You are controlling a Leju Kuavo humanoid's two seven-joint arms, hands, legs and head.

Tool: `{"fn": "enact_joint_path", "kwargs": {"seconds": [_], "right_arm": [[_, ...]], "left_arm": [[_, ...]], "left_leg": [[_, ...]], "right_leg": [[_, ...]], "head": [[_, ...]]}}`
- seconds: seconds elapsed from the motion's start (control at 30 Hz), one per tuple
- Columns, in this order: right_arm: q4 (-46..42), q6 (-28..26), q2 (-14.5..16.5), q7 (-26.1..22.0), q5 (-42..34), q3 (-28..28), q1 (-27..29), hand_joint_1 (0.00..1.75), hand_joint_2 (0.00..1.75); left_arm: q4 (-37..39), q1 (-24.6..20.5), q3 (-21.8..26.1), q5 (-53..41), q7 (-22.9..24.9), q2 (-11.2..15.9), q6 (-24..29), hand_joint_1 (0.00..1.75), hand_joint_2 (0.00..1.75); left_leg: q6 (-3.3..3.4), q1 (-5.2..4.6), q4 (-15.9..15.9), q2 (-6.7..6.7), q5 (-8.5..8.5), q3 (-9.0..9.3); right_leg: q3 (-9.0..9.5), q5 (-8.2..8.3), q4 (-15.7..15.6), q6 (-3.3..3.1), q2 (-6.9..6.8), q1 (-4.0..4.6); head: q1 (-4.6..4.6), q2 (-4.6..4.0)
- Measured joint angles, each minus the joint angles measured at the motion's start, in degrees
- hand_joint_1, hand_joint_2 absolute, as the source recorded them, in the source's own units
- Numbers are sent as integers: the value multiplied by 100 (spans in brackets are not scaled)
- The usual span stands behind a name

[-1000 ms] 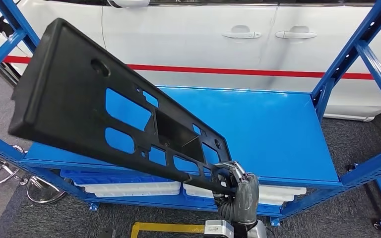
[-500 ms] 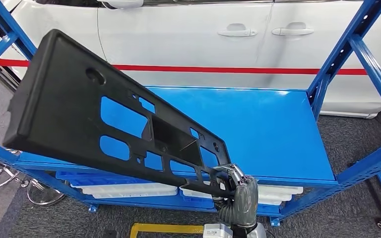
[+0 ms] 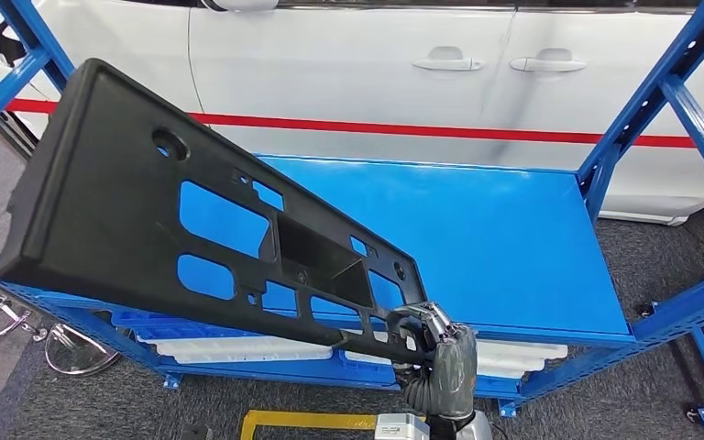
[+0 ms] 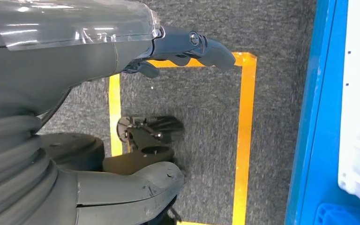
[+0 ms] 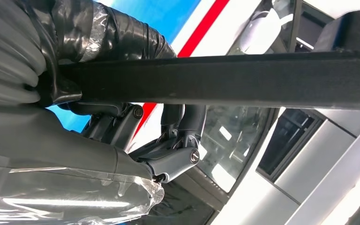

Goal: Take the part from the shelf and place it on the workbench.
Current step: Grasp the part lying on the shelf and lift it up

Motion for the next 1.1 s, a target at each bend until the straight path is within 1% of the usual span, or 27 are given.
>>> {"fn": "enact_joint_path", "kwargs": {"seconds": [0.03, 0.07, 0.1, 0.13, 0.2, 0.23, 0.27, 0.3, 0.33, 0.4, 0.43, 0.47, 0.53, 0.57, 0.6, 0.63, 0.67, 0.7, 0.73, 0.77, 0.8, 0.87, 0.93, 0.97, 1.0, 1.07, 1.1], "right_arm": [[-1, 0, 0, -17, 13, 0, 2, 175, 175], [-1, 0, 0, -33, 25, 0, 4, 175, 175], [-1, 0, 0, -48, 32, 0, 4, 175, 175], [-2, 0, 0, -56, 34, 0, 4, 175, 175], [-7, 0, 0, -64, 28, 0, 4, 175, 175], [-11, 0, 0, -62, 18, 0, 6, 175, 175], [-16, 0, 0, -50, -6, 1, 9, 175, 175], [-20, 0, -1, -28, -56, 4, 14, 175, 175], [-23, 0, -3, 3, -128, 11, 19, 175, 175], [-27, 0, -9, 69, -293, 40, 24, 175, 175], [-30, 0, -12, 92, -352, 56, 25, 175, 175], [-33, 0, -14, 106, -387, 69, 25, 175, 175], [-38, 0, -21, 120, -420, 87, 25, 175, 175], [-38, 0, -27, 125, -450, 96, 26, 175, 175], [-37, 0, -35, 132, -506, 109, 27, 175, 175], [-37, 0, -48, 140, -587, 129, 28, 175, 175], [-36, 0, -62, 148, -684, 155, 29, 175, 175], [-36, 0, -77, 152, -783, 183, 29, 175, 175], [-33, 0, -92, 153, -877, 211, 30, 175, 175], [-27, 0, -106, 145, -967, 238, 32, 175, 175], [-18, 0, -120, 131, -1054, 262, 33, 175, 175], [3, 0, -147, 86, -1201, 307, 36, 175, 175], [14, 0, -177, 38, -1286, 342, 38, 175, 175], [15, 0, -192, 18, -1307, 360, 38, 175, 175], [17, 0, -210, 5, -1319, 379, 39, 175, 175], [21, -1, -247, -4, -1331, 422, 48, 175, 175], [23, 0, -265, -3, -1335, 438, 58, 175, 175]], "left_arm": [[0, 0, 3, -7, -1, 0, 10, 0, 175], [0, 2, 5, -21, -2, 0, 27, 0, 175], [0, 4, 7, -35, -3, 0, 45, 0, 175], [0, 4, 8, -51, -5, -1, 66, 0, 175], [0, 2, 9, -84, -6, -8, 116, 0, 175], [0, -1, 9, -97, -8, -13, 148, 0, 175], [0, -2, 9, -108, -13, -16, 186, 0, 175], [0, -3, 9, -110, -26, -19, 237, 0, 175], [0, -5, 9, -111, -45, -22, 292, 0, 175], [-1, -9, 11, -107, -93, -27, 393, 0, 175], [-2, -13, 13, -104, -111, -32, 425, 0, 175], [-2, -15, 15, -103, -122, -36, 447, 0, 175], [-2, -11, 22, -102, -128, -40, 485, 0, 175], [-2, -7, 26, -104, -125, -40, 532, 0, 175], [-2, -3, 30, -107, -125, -40, 586, 0, 175], [-2, -1, 32, -109, -133, -41, 629, 0, 175], [-2, -2, 33, -110, -151, -42, 634, 0, 175], [-2, -6, 36, -104, -179, -41, 594, 0, 175], [-2, -11, 40, -88, -208, -40, 529, 0, 175], [-2, -15, 46, -68, -229, -39, 460, 0, 175], [-2, -14, 54, -41, -239, -38, 401, 0, 175], [-2, 3, 73, 9, -223, -38, 316, 0, 175], [-2, 25, 92, 44, -175, -39, 266, 0, 175], [-2, 29, 100, 53, -146, -40, 246, 0, 175], [-2, 32, 107, 55, -122, -42, 231, 0, 175], [-2, 39, 131, 58, -84, -42, 205, 0, 175], [-2, 44, 146, 60, -73, -42, 198, 0, 175]], "left_leg": [[13, -10, 6, 5, 0, -9], [19, -19, 16, 7, -5, -15], [22, -27, 30, 8, -12, -18], [21, -31, 51, 4, -25, -18], [3, -36, 106, -8, -68, -15], [-19, -46, 146, -14, -95, -22], [-44, -56, 176, -17, -115, -32], [-72, -63, 193, -18, -127, -43], [-103, -68, 200, -18, -131, -48], [-163, -60, 229, -19, -176, -58], [-200, -54, 337, -21, -260, -100], [-239, -41, 567, -23, -406, -201], [-311, -3, 1302, -23, -765, -538], [-336, 15, 1634, -22, -879, -699], [-350, 27, 1793, -22, -886, -781], [-352, 33, 1722, -21, -778, -757], [-342, 35, 1422, -21, -576, -623], [-319, 33, 988, -20, -359, -427], [-289, 17, 587, -20, -204, -241], [-253, 1, 299, -22, -111, -109], [-222, -17, 158, -25, -90, -48], [-158, -32, 118, -31, -79, -40], [-79, -9, 42, -16, -21, -21], [-39, 5, 3, -8, 7, -12], [-14, 9, -13, 1, 22, -10], [9, -4, -11, 6, 21, -21], [10, -10, -5, 7, 18, -22]], "right_leg": [[-177, -174, 373, 2, 1, 0], [-311, -263, 654, 3, 0, 0], [-361, -239, 752, 2, -1, 0], [-296, -97, 616, -7, -1, 0], [57, 293, -108, -49, -1, 6], [215, 421, -444, -71, 0, 17], [306, 476, -647, -90, 2, 27], [334, 470, -721, -107, 6, 40], [327, 476, -730, -120, 10, 50], [341, 494, -766, -171, 9, 23], [351, 506, -791, -199, 4, 3], [359, 516, -812, -221, -2, -16], [352, 520, -815, -239, -7, -21], [347, 518, -809, -240, -6, -21], [346, 516, -804, -240, -5, -21], [350, 513, -801, -239, -2, -21], [359, 510, -800, -235, 2, -21], [370, 506, -802, -227, 5, -22], [376, 505, -803, -211, 7, -14], [375, 506, -806, -185, 8, -10], [370, 512, -812, -156, 8, -7], [368, 533, -838, -87, 7, -7], [338, 454, -752, -34, 2, -9], [256, 322, -567, -18, 1, -6], [119, 135, -262, -11, -1, -8], [-236, -212, 480, -2, 0, -6], [-345, -257, 702, 3, -1, -6]], "head": [[-1, 0], [0, 0], [-1, -1], [-1, -1], [-1, -1], [-1, 0], [-2, 0], [-2, 0], [-2, 0], [-3, 0], [-4, 0], [-5, 0], [-6, 0], [-6, 0], [-6, 0], [-6, 0], [-6, 0], [-6, 0], [-6, 0], [-6, -1], [-6, -1], [-6, -1], [-3, 0], [-2, -1], [-1, -1], [-2, -1], [-1, 0]]}}
